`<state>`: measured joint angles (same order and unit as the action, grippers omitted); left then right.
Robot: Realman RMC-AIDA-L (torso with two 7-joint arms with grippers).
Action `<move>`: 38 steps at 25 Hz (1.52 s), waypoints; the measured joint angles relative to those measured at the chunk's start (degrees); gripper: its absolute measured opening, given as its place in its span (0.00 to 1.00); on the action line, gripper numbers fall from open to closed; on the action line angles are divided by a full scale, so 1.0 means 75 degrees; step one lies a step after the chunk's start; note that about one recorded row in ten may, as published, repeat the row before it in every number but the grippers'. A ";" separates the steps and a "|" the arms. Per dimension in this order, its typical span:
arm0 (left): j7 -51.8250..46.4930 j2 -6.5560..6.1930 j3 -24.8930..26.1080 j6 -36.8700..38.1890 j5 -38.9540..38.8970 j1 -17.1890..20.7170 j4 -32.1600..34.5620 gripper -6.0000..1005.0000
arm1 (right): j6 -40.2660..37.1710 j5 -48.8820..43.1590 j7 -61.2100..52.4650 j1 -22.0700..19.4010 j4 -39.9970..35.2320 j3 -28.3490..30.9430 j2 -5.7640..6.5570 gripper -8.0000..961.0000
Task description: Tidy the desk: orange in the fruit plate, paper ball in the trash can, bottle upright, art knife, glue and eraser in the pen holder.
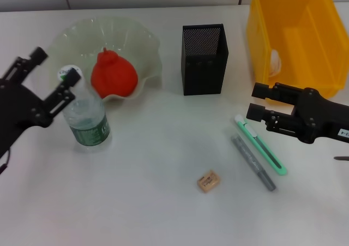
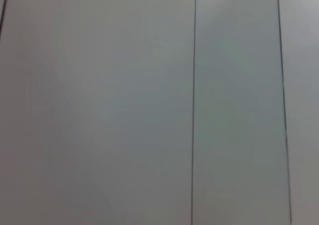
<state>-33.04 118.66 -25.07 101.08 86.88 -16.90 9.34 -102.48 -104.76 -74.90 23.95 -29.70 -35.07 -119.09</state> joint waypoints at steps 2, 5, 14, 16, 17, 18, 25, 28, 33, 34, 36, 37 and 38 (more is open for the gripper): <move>-0.0152 -0.0039 0.0136 0.0674 -0.0146 0.0128 0.0082 0.72 | -0.0001 0.0022 0.0001 0.0001 0.0000 0.0003 0.0000 0.69; -0.1100 -0.0145 0.0265 0.1680 -0.0331 0.0356 0.0683 0.78 | -0.0002 0.0139 0.0001 0.0017 0.0000 0.0101 0.0001 0.69; -0.3721 -0.1094 -0.2076 0.1852 0.0907 0.0378 0.2397 0.78 | -0.0237 0.0315 -0.1595 0.0162 -0.1995 -0.0010 0.0031 0.69; -0.3731 -0.1099 -0.2686 0.1770 0.1313 0.0290 0.2467 0.78 | -0.0313 0.0124 -0.3357 0.0237 -0.3860 -0.0723 0.0074 0.69; -0.3731 -0.1099 -0.2686 0.1770 0.1313 0.0290 0.2467 0.78 | -0.0313 0.0124 -0.3357 0.0237 -0.3860 -0.0723 0.0074 0.69; -0.3715 -0.1053 -0.2704 0.1722 0.1459 0.0267 0.2486 0.78 | -0.0354 -0.0014 -0.3986 0.0272 -0.4596 -0.1075 0.0119 0.69; -0.3644 -0.0750 -0.2649 0.1192 0.2055 0.0075 0.2516 0.78 | -0.1297 -0.3915 -0.8940 0.1470 -0.9273 -0.3017 0.0050 0.69; -0.3645 -0.0719 -0.2669 0.1117 0.2102 0.0024 0.2518 0.78 | -0.1445 -0.4889 -0.9551 0.1876 -0.9381 -0.3594 0.0026 0.69; -0.3711 -0.0712 -0.2698 0.1089 0.2320 -0.0154 0.2555 0.78 | -0.1179 -0.6684 -1.0275 0.2507 -0.8482 -0.4957 -0.0017 0.69; -0.3713 -0.0713 -0.2690 0.1088 0.2357 -0.0166 0.2570 0.78 | -0.1006 -0.6940 -1.0408 0.2578 -0.8199 -0.5279 -0.0032 0.69; -0.3721 -0.0715 -0.2661 0.1083 0.2456 -0.0190 0.2611 0.78 | -0.0426 -0.7241 -1.0685 0.2622 -0.7665 -0.5955 -0.0050 0.68; -0.3722 -0.0718 -0.2652 0.1071 0.2465 -0.0196 0.2615 0.78 | -0.0201 -0.7259 -1.0759 0.2618 -0.7460 -0.6193 -0.0054 0.68; -0.3723 -0.0722 -0.2649 0.1050 0.2466 -0.0199 0.2616 0.78 | 0.0121 -0.7264 -1.0842 0.2615 -0.7156 -0.6504 -0.0060 0.68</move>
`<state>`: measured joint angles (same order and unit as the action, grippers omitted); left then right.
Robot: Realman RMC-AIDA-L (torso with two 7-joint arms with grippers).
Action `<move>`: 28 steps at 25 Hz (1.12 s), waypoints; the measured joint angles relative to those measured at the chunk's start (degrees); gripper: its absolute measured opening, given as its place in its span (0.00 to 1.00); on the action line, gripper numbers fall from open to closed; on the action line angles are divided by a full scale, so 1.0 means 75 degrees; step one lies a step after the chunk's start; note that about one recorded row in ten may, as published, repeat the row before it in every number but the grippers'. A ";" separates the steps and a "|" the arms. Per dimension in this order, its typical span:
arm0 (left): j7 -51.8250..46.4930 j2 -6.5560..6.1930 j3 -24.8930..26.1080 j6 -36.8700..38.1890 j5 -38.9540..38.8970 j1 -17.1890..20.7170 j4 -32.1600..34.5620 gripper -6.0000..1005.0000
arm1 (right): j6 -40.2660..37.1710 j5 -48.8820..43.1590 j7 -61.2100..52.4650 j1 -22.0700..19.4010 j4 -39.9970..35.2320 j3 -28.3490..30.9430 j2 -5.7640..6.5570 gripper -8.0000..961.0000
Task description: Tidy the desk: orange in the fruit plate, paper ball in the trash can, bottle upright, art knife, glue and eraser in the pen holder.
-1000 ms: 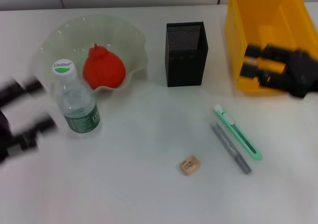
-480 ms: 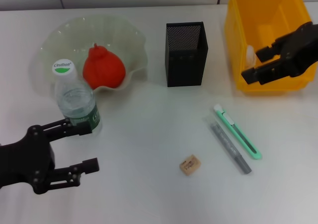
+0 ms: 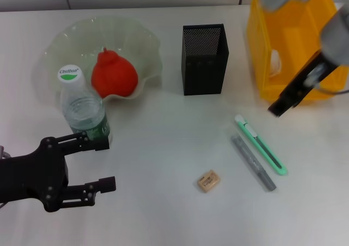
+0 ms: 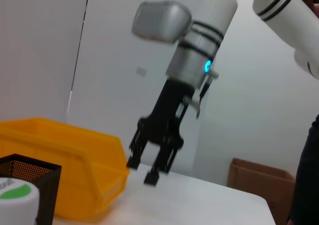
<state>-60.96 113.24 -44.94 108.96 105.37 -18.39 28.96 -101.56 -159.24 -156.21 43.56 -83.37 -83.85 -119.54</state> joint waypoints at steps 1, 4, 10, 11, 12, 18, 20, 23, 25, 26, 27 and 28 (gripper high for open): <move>-0.0001 -0.0001 0.0000 -0.0021 0.0000 -0.0001 0.0001 0.78 | 0.0256 0.0009 -0.0053 0.0002 0.0245 -0.0214 -0.0002 0.68; -0.0003 0.0000 0.0000 -0.0057 0.0006 -0.0003 0.0003 0.78 | 0.0928 0.0086 -0.0215 0.0055 0.0943 -0.0736 -0.0015 0.68; 0.0018 0.0024 -0.0003 -0.0250 0.0017 -0.0007 0.0006 0.78 | 0.1716 0.0531 -0.0292 0.0094 0.1811 -0.0973 -0.0020 0.68; 0.0018 0.0031 -0.0010 -0.0279 0.0017 -0.0008 0.0006 0.78 | 0.1811 0.0569 -0.0298 0.0095 0.1930 -0.0998 -0.0024 0.68; 0.0016 0.0035 -0.0016 -0.0308 0.0017 -0.0009 0.0006 0.78 | 0.2005 0.0594 -0.0318 0.0088 0.2130 -0.1049 -0.0036 0.68; 0.0004 0.0041 -0.0006 -0.0436 0.0027 -0.0007 0.0003 0.78 | 0.2325 0.0616 -0.0334 0.0054 0.2498 -0.1201 -0.0046 0.66; 0.0001 0.0041 -0.0007 -0.0444 0.0027 0.0000 -0.0015 0.78 | 0.2433 0.0635 -0.0335 0.0040 0.2569 -0.1279 -0.0046 0.65; -0.0005 0.0041 -0.0025 -0.0464 0.0027 0.0018 -0.0032 0.78 | 0.2635 0.0684 -0.0334 0.0018 0.2712 -0.1305 -0.0046 0.63; -0.0005 0.0044 -0.0026 -0.0466 0.0027 0.0024 -0.0043 0.78 | 0.2750 0.0684 -0.0328 0.0028 0.2805 -0.1321 -0.0046 0.61; -0.0005 0.0044 -0.0026 -0.0466 0.0027 0.0024 -0.0043 0.78 | 0.2750 0.0684 -0.0328 0.0028 0.2805 -0.1321 -0.0046 0.60; -0.0005 0.0048 -0.0022 -0.0466 0.0027 0.0032 -0.0051 0.78 | 0.2852 0.0684 -0.0327 0.0048 0.2878 -0.1373 -0.0046 0.60; -0.0005 0.0051 -0.0018 -0.0466 0.0027 0.0038 -0.0053 0.78 | 0.2852 0.0684 -0.0327 0.0048 0.2878 -0.1373 -0.0046 0.59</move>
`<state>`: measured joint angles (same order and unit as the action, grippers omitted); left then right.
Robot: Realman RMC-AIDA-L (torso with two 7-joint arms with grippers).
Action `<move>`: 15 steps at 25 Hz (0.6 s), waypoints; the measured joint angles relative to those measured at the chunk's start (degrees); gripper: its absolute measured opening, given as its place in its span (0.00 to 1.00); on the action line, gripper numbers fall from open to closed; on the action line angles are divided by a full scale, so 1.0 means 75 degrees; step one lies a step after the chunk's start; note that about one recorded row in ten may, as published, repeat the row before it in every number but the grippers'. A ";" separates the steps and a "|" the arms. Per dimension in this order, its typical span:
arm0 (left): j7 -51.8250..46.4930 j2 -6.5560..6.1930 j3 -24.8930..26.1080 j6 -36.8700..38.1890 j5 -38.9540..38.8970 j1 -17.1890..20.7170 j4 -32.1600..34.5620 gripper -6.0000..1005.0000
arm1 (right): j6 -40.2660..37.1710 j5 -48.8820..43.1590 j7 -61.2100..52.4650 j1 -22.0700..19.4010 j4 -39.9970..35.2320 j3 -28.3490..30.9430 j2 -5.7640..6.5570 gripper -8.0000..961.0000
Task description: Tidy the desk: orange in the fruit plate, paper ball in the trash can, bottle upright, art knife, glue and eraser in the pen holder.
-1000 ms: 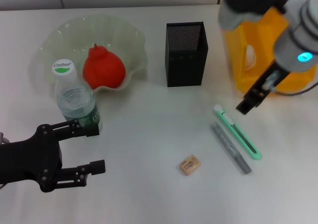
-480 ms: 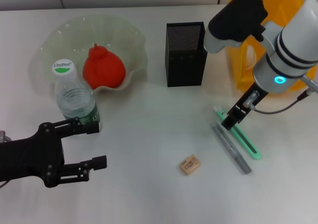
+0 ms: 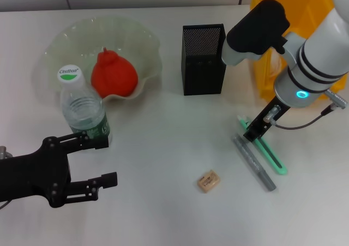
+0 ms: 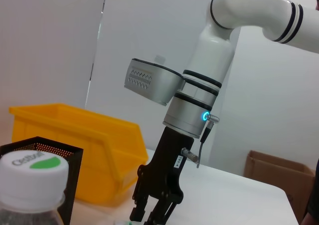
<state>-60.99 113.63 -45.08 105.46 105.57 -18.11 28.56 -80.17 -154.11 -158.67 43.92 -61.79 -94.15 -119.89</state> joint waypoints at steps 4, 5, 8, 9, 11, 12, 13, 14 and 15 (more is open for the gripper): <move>-0.0001 0.0004 -0.0004 0.0000 -0.0002 0.0012 -0.0007 0.78 | 0.0222 0.0004 0.0000 0.0004 0.0098 -0.0145 0.0001 0.56; -0.0001 0.0004 -0.0004 0.0000 -0.0002 0.0012 -0.0007 0.78 | 0.0222 0.0004 0.0000 0.0004 0.0098 -0.0145 0.0001 0.51; -0.0001 0.0023 -0.0016 0.0000 -0.0002 0.0013 -0.0006 0.78 | 0.0253 0.0009 0.0000 -0.0009 0.0102 -0.0213 0.0001 0.39; -0.0001 0.0031 -0.0016 0.0000 -0.0002 0.0013 -0.0001 0.78 | 0.0259 0.0010 0.0000 -0.0011 0.0102 -0.0219 0.0001 0.35; 0.0000 0.0039 -0.0018 -0.0001 -0.0002 0.0013 0.0010 0.78 | 0.0264 0.0044 0.0000 -0.0013 0.0103 -0.0220 0.0001 0.28; 0.0000 0.0040 -0.0019 0.0000 -0.0002 0.0013 0.0015 0.78 | 0.0265 0.0073 0.0000 -0.0018 0.0099 -0.0220 0.0001 0.24; 0.0000 0.0040 -0.0021 0.0000 -0.0003 0.0013 0.0021 0.78 | 0.0260 0.0111 0.0000 -0.0023 0.0091 -0.0221 0.0002 0.23; 0.0000 0.0044 -0.0027 0.0000 -0.0002 0.0013 0.0030 0.78 | 0.0220 0.0164 0.0017 -0.0048 0.0032 -0.0218 0.0008 0.22; 0.0000 0.0044 -0.0027 0.0000 -0.0002 0.0013 0.0030 0.78 | 0.0220 0.0164 0.0017 -0.0048 0.0032 -0.0218 0.0008 0.21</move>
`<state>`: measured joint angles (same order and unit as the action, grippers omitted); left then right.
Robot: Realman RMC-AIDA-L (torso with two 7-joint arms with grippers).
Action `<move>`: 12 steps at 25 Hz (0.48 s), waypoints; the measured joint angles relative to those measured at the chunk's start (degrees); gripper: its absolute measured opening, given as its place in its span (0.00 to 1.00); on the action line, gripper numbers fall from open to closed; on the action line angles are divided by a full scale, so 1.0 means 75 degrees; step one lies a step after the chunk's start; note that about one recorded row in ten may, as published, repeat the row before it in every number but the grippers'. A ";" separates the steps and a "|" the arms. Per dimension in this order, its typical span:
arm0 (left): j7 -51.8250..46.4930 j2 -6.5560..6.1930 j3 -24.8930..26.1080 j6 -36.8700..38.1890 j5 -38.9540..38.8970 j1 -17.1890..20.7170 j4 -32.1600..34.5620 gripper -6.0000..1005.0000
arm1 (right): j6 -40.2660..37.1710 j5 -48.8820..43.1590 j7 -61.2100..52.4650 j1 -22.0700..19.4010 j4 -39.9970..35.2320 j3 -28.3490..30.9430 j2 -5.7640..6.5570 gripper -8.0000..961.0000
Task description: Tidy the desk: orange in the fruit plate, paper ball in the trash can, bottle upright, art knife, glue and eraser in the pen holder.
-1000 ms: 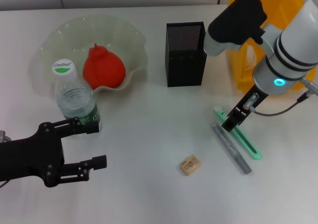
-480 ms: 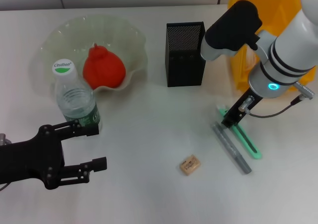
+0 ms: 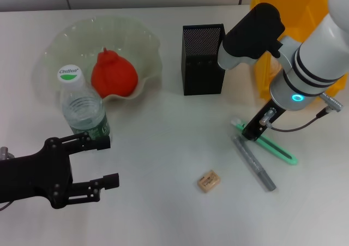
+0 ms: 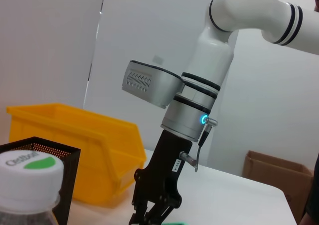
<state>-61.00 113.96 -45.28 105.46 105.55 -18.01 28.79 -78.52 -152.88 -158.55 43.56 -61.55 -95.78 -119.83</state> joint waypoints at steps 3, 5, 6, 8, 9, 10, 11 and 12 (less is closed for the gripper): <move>0.0000 0.0005 -0.0005 0.0002 0.0000 0.0000 0.0005 0.78 | -0.0211 0.0007 0.0007 -0.0110 -0.0337 0.0048 0.0021 0.18; 0.0000 0.0002 0.0001 0.0021 0.0000 0.0001 0.0005 0.78 | -0.0513 -0.0011 0.0013 -0.0260 -0.0817 0.0110 0.0043 0.18; 0.0000 -0.0002 0.0007 0.0038 -0.0001 0.0003 0.0005 0.78 | -0.0697 -0.0026 0.0024 -0.0362 -0.1223 0.0223 0.0058 0.18; -0.0014 -0.0011 0.0017 0.0063 0.0000 0.0007 0.0008 0.78 | -0.1242 -0.0035 0.0107 -0.0579 -0.2311 0.0676 0.0072 0.18; -0.0053 -0.0013 0.0021 0.0070 0.0000 0.0000 0.0015 0.78 | -0.1630 0.0049 0.0242 -0.0728 -0.3295 0.1239 0.0060 0.18; -0.0053 -0.0013 0.0021 0.0070 0.0000 0.0000 0.0015 0.78 | -0.1786 0.0179 0.0352 -0.0802 -0.3834 0.1613 0.0053 0.19; -0.0067 -0.0013 0.0012 0.0075 -0.0001 -0.0012 0.0017 0.78 | -0.1786 0.0179 0.0352 -0.0802 -0.3834 0.1613 0.0053 0.19; -0.0067 -0.0013 0.0012 0.0075 -0.0001 -0.0012 0.0017 0.78 | -0.1715 0.0593 0.0543 -0.0946 -0.4441 0.2248 0.0045 0.19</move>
<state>-61.50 113.86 -45.19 106.02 105.55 -18.10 28.92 -91.39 -148.43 -154.48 36.47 -94.85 -78.92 -119.49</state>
